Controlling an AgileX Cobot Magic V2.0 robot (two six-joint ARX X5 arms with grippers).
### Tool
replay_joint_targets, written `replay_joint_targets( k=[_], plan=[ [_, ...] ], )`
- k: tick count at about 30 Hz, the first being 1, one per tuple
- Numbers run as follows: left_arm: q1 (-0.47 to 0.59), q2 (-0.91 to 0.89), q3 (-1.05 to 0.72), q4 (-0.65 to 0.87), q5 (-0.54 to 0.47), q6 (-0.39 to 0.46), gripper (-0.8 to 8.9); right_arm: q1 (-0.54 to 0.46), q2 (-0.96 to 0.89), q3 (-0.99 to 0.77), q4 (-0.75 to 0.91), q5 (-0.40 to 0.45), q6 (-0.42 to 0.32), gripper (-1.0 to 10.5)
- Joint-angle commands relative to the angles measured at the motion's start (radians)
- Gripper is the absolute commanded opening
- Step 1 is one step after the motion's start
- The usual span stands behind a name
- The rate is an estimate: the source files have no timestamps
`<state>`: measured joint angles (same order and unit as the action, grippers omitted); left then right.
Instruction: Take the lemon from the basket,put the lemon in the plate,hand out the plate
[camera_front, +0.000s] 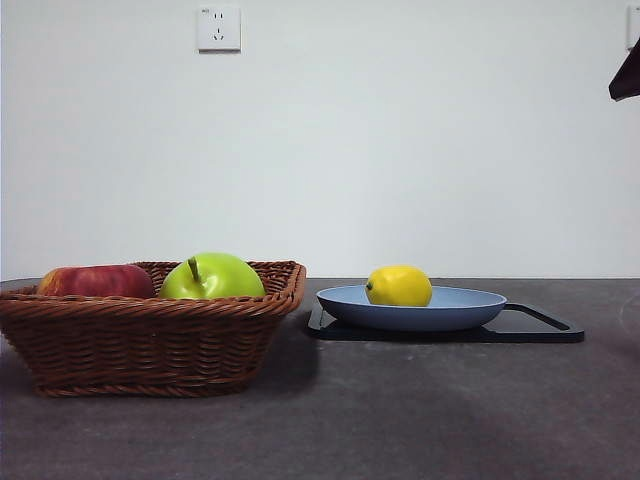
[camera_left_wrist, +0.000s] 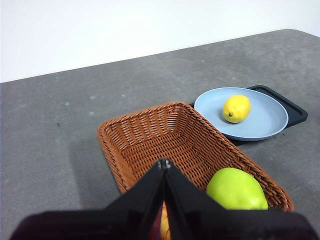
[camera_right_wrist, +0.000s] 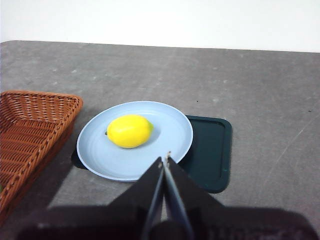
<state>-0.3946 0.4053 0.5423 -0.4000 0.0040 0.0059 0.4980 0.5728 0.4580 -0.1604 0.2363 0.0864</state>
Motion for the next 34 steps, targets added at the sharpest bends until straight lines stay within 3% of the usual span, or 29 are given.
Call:
replay_joint_targets(
  k=[1, 8, 9, 13, 21, 28, 34],
  plan=[
    [-0.001, 0.0, 0.005, 0.01, 0.001, -0.01, 0.08, 0.007, 0.003, 0.005, 0.01, 0.005, 0.012, 0.0],
    [0.008, -0.084, 0.005, -0.017, 0.001, 0.003, 0.08, 0.007, 0.003, 0.005, 0.01, 0.005, 0.01, 0.0],
    [0.023, -0.116, 0.005, -0.034, -0.006, 0.055, 0.08, 0.007, 0.003, 0.005, 0.01, 0.005, 0.01, 0.0],
    [0.148, -0.237, -0.023, -0.074, -0.004, 0.064, 0.08, 0.007, 0.003, 0.005, 0.01, 0.006, 0.01, 0.0],
    [0.389, -0.344, -0.219, 0.057, 0.004, 0.034, 0.08, 0.007, 0.003, 0.005, 0.01, 0.006, 0.01, 0.0],
    [0.418, -0.351, -0.435, 0.261, 0.004, -0.012, 0.08, 0.007, 0.003, 0.005, 0.01, 0.006, 0.01, 0.0],
    [0.418, -0.402, -0.536, 0.27, 0.004, -0.042, 0.08, 0.007, 0.003, 0.005, 0.01, 0.006, 0.01, 0.0]
  ],
)
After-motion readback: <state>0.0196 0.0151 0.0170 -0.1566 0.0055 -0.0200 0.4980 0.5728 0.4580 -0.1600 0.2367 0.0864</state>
